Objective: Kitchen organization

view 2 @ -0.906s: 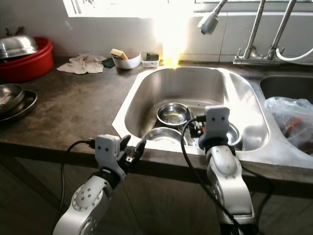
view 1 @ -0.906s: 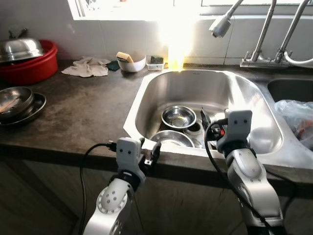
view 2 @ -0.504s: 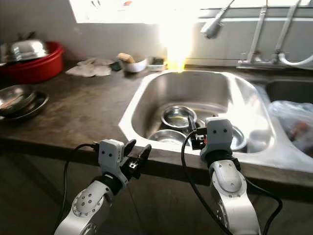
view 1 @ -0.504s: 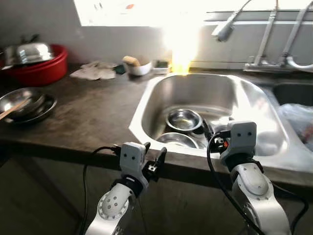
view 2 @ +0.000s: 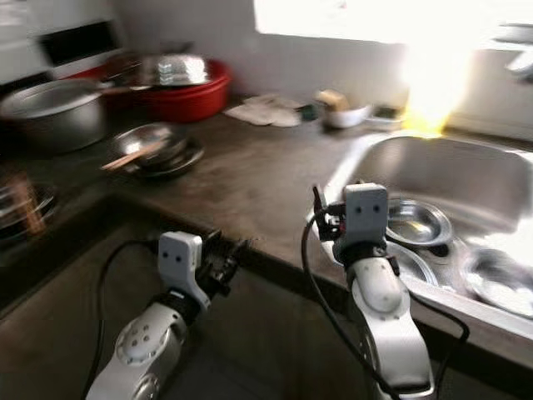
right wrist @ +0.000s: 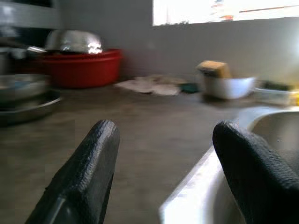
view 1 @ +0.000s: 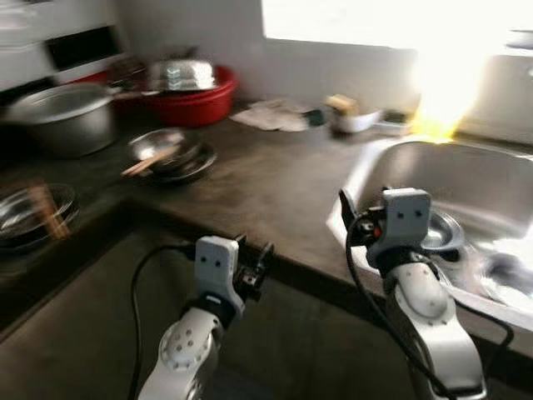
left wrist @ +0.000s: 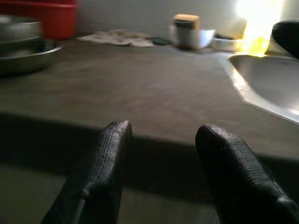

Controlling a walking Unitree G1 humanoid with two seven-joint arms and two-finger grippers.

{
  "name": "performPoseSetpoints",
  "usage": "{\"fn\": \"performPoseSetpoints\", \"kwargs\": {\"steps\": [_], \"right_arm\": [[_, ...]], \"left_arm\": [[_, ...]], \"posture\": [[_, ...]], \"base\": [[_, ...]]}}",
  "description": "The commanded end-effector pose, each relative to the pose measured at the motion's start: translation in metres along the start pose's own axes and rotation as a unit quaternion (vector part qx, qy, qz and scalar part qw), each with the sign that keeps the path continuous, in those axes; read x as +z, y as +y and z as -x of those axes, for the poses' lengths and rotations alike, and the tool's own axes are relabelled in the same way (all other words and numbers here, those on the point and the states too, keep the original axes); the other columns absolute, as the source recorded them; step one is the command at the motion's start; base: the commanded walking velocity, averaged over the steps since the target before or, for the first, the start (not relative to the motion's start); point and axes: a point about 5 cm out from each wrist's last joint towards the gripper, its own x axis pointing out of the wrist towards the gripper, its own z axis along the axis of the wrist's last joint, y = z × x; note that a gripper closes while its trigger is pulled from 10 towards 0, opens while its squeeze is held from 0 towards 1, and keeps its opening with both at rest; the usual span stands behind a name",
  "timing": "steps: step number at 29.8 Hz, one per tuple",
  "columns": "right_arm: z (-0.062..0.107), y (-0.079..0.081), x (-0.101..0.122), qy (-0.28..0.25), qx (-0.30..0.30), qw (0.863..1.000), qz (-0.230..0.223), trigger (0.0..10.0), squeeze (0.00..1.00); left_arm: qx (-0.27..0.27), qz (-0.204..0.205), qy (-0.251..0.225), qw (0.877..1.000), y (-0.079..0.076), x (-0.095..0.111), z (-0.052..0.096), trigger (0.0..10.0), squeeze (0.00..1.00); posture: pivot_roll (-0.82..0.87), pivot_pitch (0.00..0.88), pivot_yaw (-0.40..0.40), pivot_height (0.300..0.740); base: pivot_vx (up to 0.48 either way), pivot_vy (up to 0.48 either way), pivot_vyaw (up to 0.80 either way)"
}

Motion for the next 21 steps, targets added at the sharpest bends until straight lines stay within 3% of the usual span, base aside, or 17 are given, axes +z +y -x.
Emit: {"fn": "performPoseSetpoints", "kwargs": {"steps": [1,8,16,21], "right_arm": [[0.0006,-0.0004,0.0004,0.003,-0.004,1.000,-0.006,10.0,0.00],[0.0005,0.0011,-0.0004,0.006,-0.004,1.000,-0.011,10.0,0.00],[-0.0005,0.0023,-0.0012,0.010,-0.003,1.000,-0.016,10.0,0.00],[-0.0014,0.0032,-0.0015,0.010,0.003,1.000,-0.021,10.0,0.00]], "left_arm": [[0.001,-0.002,0.004,1.000,0.0019,-0.0003,-0.0005,10.0,0.00],[-0.007,-0.001,0.000,1.000,0.0007,0.0008,-0.0009,10.0,0.00],[-0.003,-0.003,-0.001,1.000,0.0020,0.0013,-0.0017,10.0,0.00],[0.001,-0.002,0.001,1.000,0.0032,0.0010,-0.0009,10.0,0.00]], "posture": [[0.08,0.000,0.028,0.740],[0.08,0.000,0.035,0.740],[0.08,0.000,0.035,0.740],[0.08,0.000,0.033,0.740]], "base": [[0.000,0.000,0.80],[0.000,0.374,0.80],[0.000,0.000,0.80],[0.000,0.466,0.80]]}}
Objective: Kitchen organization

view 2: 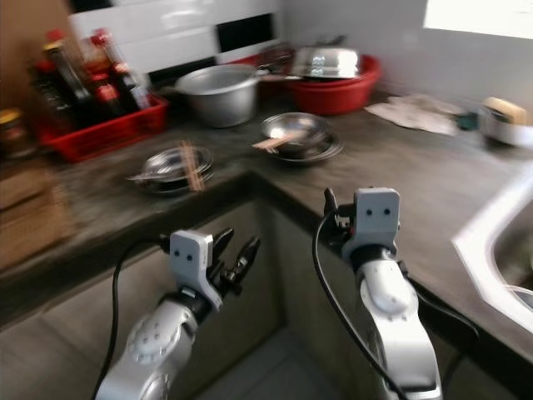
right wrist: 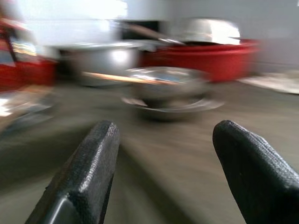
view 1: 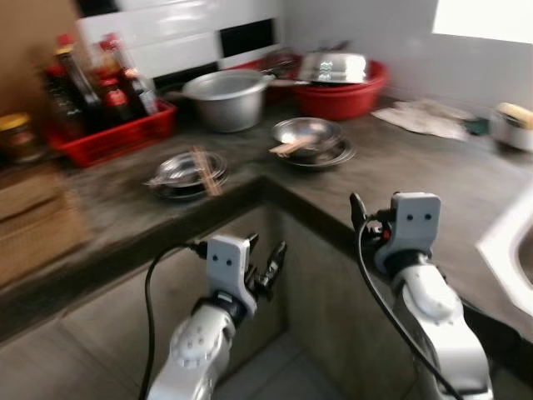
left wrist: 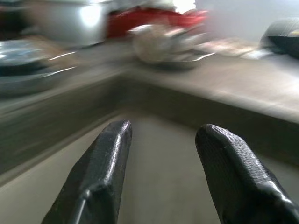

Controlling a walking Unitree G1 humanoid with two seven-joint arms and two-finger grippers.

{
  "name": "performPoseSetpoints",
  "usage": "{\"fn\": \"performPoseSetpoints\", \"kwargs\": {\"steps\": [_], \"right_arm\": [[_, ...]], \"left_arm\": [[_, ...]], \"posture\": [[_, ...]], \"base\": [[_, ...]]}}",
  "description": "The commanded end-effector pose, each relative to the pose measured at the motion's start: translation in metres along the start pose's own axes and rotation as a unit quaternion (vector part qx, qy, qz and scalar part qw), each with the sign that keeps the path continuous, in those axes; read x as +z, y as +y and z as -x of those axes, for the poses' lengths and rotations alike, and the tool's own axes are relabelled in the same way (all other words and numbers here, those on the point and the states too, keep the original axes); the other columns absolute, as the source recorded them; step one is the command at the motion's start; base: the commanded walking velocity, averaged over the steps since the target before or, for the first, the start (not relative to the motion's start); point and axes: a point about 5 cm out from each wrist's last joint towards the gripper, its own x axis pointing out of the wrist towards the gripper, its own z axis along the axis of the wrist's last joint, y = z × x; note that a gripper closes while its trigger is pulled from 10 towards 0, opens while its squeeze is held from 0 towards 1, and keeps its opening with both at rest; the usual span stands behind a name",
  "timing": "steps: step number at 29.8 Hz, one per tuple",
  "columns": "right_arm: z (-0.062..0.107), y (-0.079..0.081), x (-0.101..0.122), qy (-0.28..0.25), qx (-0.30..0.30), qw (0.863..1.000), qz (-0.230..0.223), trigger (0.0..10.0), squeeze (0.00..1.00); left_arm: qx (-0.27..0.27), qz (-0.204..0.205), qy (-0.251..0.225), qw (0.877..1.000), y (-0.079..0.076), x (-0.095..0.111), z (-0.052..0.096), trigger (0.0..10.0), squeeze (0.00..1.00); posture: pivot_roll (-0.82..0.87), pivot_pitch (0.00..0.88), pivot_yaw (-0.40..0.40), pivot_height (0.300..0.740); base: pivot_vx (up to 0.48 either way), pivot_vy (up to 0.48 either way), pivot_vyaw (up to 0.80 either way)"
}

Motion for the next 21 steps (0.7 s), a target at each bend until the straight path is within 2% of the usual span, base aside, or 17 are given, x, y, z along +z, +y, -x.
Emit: {"fn": "performPoseSetpoints", "kwargs": {"steps": [1,4,11,21], "right_arm": [[0.000,-0.006,-0.001,0.004,-0.008,1.000,0.002,10.0,0.00],[0.000,-0.006,-0.001,0.004,-0.006,1.000,0.001,10.0,0.00],[-0.002,-0.006,-0.001,0.008,-0.006,1.000,0.003,10.0,0.00],[-0.015,-0.003,0.005,-0.001,0.000,1.000,0.000,10.0,0.00]], "left_arm": [[-0.006,0.005,-0.005,1.000,-0.004,0.003,-0.002,10.0,0.00],[-0.003,0.006,-0.008,1.000,-0.004,0.003,-0.002,10.0,0.00],[0.002,-0.001,-0.012,1.000,-0.004,0.005,-0.002,10.0,0.00],[0.014,-0.006,-0.014,1.000,-0.002,0.006,-0.003,10.0,0.00]], "posture": [[0.08,0.000,0.033,0.740],[0.08,0.000,0.032,0.740],[0.08,0.002,0.030,0.740],[0.09,0.022,0.021,0.740]], "base": [[0.000,0.465,0.80],[0.000,0.465,0.80],[0.000,0.000,0.76],[0.000,0.000,0.00]]}}
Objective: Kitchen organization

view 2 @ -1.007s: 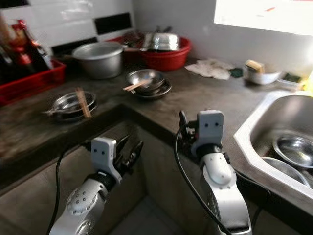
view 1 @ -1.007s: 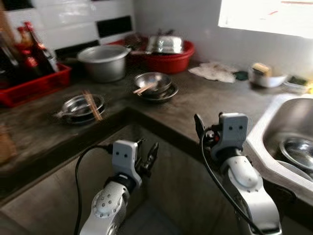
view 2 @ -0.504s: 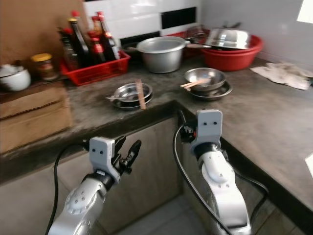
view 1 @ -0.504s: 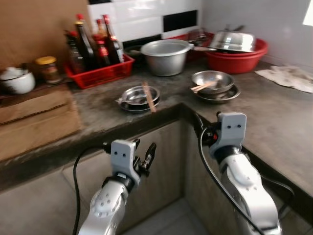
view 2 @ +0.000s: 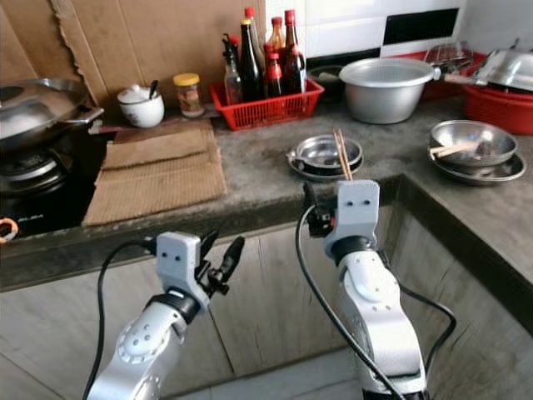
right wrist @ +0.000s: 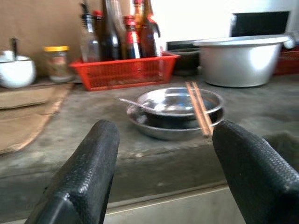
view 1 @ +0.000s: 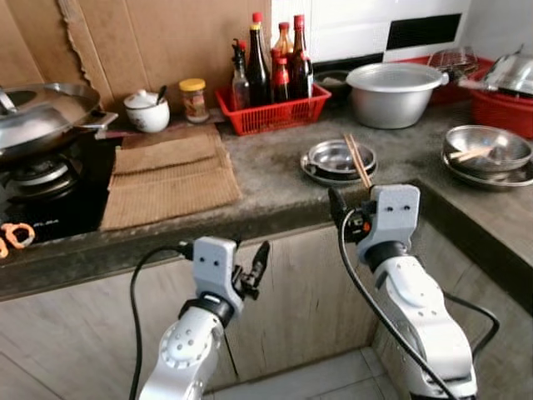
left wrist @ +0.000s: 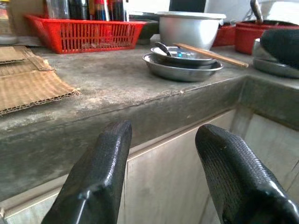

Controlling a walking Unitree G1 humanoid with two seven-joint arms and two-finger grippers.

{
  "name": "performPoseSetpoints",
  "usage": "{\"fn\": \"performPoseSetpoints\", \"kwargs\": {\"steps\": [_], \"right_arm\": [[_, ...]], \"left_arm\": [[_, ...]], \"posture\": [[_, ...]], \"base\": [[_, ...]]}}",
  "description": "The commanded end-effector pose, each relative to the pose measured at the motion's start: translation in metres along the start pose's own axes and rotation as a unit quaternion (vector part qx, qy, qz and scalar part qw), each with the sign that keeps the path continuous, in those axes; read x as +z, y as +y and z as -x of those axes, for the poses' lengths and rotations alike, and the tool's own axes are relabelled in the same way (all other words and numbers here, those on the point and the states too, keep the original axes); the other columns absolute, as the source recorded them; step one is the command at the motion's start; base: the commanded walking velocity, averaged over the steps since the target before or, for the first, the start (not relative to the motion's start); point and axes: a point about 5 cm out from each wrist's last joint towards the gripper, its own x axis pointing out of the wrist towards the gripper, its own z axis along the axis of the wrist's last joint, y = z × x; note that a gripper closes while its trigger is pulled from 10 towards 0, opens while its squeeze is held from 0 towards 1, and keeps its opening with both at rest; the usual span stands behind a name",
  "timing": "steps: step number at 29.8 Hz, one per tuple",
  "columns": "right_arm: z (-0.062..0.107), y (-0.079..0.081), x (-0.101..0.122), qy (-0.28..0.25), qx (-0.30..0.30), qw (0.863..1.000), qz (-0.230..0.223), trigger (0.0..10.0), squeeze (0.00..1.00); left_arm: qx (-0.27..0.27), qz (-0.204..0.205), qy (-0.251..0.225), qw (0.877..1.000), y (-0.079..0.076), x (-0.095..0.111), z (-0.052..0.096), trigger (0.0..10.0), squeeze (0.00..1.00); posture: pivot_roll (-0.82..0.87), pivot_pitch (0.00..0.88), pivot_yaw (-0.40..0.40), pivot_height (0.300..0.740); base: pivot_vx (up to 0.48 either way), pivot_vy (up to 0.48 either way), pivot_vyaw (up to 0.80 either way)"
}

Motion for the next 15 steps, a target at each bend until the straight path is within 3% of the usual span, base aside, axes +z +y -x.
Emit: {"fn": "performPoseSetpoints", "kwargs": {"steps": [1,11,12,13,14,15], "right_arm": [[-0.004,0.005,0.006,-0.011,0.010,1.000,-0.002,10.0,0.00],[-0.023,0.013,0.019,-0.044,0.017,0.999,0.002,10.0,0.00],[-0.027,0.014,0.023,-0.054,0.019,0.998,0.002,10.0,0.87],[-0.027,0.014,0.023,-0.054,0.019,0.998,0.002,10.0,0.87],[-0.029,0.015,0.025,-0.059,0.022,0.998,0.001,10.0,1.00],[-0.031,0.015,0.025,-0.061,0.025,0.998,0.004,10.0,1.00]], "left_arm": [[0.008,-0.010,-0.004,1.000,0.002,0.003,-0.001,10.0,0.00],[0.016,-0.008,-0.012,1.000,0.001,0.007,-0.001,10.0,0.00],[0.019,-0.008,-0.012,1.000,0.000,0.006,0.000,10.0,0.00],[0.019,-0.008,-0.012,1.000,0.000,0.006,0.000,10.0,0.00],[0.021,-0.007,-0.012,1.000,0.000,0.006,0.001,10.0,0.00],[0.021,-0.006,-0.011,1.000,-0.001,0.006,0.002,10.0,0.00]], "posture": [[0.09,0.022,0.021,0.740],[0.11,0.060,0.002,0.740],[0.11,0.061,-0.005,0.740],[0.11,0.061,-0.005,0.740],[0.11,0.061,-0.005,0.740],[0.11,0.069,-0.006,0.740]], "base": [[0.000,0.000,0.00],[0.000,0.000,0.00],[0.000,0.000,0.00],[0.000,0.000,0.00],[0.000,0.000,0.00],[0.000,0.000,0.00]]}}
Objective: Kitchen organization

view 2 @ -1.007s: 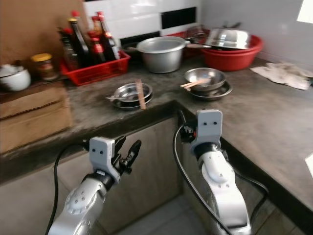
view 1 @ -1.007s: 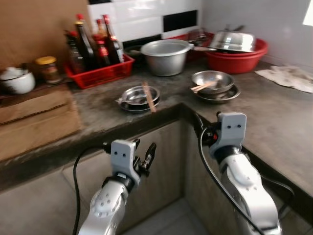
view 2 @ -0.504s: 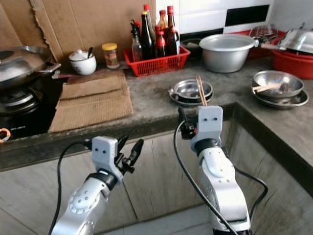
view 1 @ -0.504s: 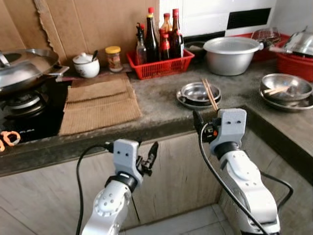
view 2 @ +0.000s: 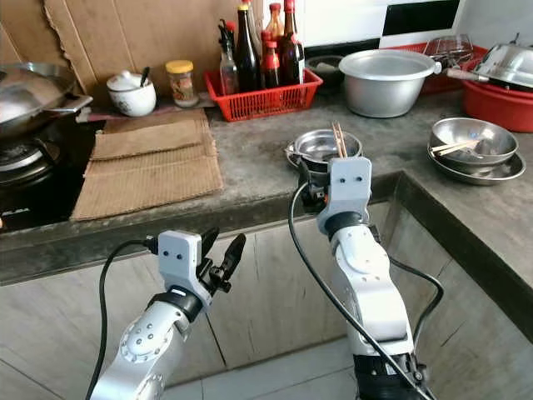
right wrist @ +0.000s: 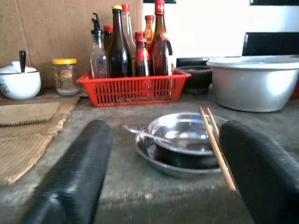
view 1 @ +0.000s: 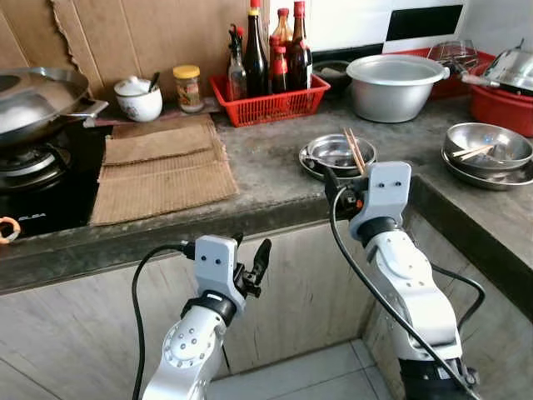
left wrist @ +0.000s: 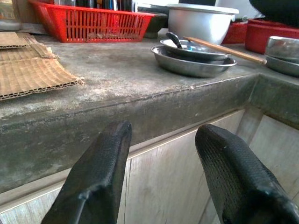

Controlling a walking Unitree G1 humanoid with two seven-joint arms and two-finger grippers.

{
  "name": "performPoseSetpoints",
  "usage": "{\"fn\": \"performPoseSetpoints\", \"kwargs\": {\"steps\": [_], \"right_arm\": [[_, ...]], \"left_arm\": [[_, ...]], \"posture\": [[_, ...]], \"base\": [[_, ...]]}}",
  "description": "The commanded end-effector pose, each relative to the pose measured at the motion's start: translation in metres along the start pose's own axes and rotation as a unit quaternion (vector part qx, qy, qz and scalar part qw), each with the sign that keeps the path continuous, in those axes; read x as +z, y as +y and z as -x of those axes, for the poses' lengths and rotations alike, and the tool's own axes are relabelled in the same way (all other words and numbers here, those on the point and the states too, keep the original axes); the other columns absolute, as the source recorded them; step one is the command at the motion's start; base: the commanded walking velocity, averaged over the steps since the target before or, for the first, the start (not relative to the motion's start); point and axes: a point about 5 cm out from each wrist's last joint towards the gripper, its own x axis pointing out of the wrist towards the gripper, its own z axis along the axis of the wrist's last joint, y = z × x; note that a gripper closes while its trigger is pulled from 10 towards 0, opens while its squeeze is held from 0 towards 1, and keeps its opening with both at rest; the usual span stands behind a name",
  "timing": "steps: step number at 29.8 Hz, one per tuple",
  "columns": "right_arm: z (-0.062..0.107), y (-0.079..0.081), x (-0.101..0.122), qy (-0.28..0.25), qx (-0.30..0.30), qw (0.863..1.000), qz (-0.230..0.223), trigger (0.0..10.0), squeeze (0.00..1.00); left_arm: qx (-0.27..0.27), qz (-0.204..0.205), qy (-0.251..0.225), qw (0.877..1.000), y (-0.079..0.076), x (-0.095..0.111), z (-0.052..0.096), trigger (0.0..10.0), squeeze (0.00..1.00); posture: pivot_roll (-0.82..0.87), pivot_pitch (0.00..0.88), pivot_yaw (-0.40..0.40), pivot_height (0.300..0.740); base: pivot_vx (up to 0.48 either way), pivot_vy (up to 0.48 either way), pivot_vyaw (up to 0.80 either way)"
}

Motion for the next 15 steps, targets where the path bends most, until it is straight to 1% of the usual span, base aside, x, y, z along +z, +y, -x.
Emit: {"fn": "performPoseSetpoints", "kwargs": {"steps": [1,4,6,7,8,11,12,15], "right_arm": [[-0.004,0.003,0.003,-0.012,0.008,1.000,0.003,10.0,1.00],[-0.009,0.001,0.001,-0.009,0.006,1.000,0.007,10.0,1.00],[-0.015,-0.001,-0.002,-0.003,0.001,1.000,0.018,10.0,1.00],[-0.017,-0.001,-0.003,-0.001,-0.001,1.000,0.022,10.0,0.39],[-0.021,-0.002,-0.004,0.001,-0.006,1.000,0.029,10.0,0.00],[-0.028,-0.002,-0.004,0.001,-0.010,0.999,0.033,10.0,0.00],[-0.033,-0.002,-0.005,0.001,-0.012,0.999,0.039,10.0,0.00],[-0.039,-0.003,-0.006,0.002,-0.018,0.999,0.043,10.0,0.00]], "left_arm": [[0.001,-0.003,-0.007,1.000,-0.002,0.004,0.002,10.0,0.00],[0.002,-0.002,-0.006,1.000,-0.003,0.003,0.003,10.0,0.00],[0.000,-0.002,-0.004,1.000,-0.003,0.003,0.003,10.0,0.00],[-0.001,-0.002,-0.004,1.000,-0.003,0.003,0.003,10.0,0.00],[-0.003,-0.003,-0.002,1.000,-0.002,0.003,0.004,10.0,0.00],[-0.007,-0.007,-0.003,1.000,-0.002,0.003,0.005,10.0,0.00],[-0.009,-0.008,-0.004,1.000,-0.002,0.003,0.004,10.0,0.00],[-0.010,-0.009,-0.005,1.000,-0.003,0.004,0.003,10.0,0.00]], "posture": [[0.11,0.069,-0.006,0.740],[0.11,0.073,-0.013,0.740],[0.11,0.077,-0.017,0.740],[0.11,0.080,-0.015,0.740],[0.11,0.081,-0.016,0.740],[0.11,0.078,-0.016,0.740],[0.11,0.075,-0.016,0.740],[0.12,0.073,-0.017,0.740]], "base": [[0.000,0.000,0.00],[0.000,0.000,0.00],[0.000,0.000,0.00],[0.000,0.000,0.00],[0.000,0.000,0.00],[0.000,0.000,0.00],[0.000,0.000,0.00],[0.000,0.000,0.00]]}}
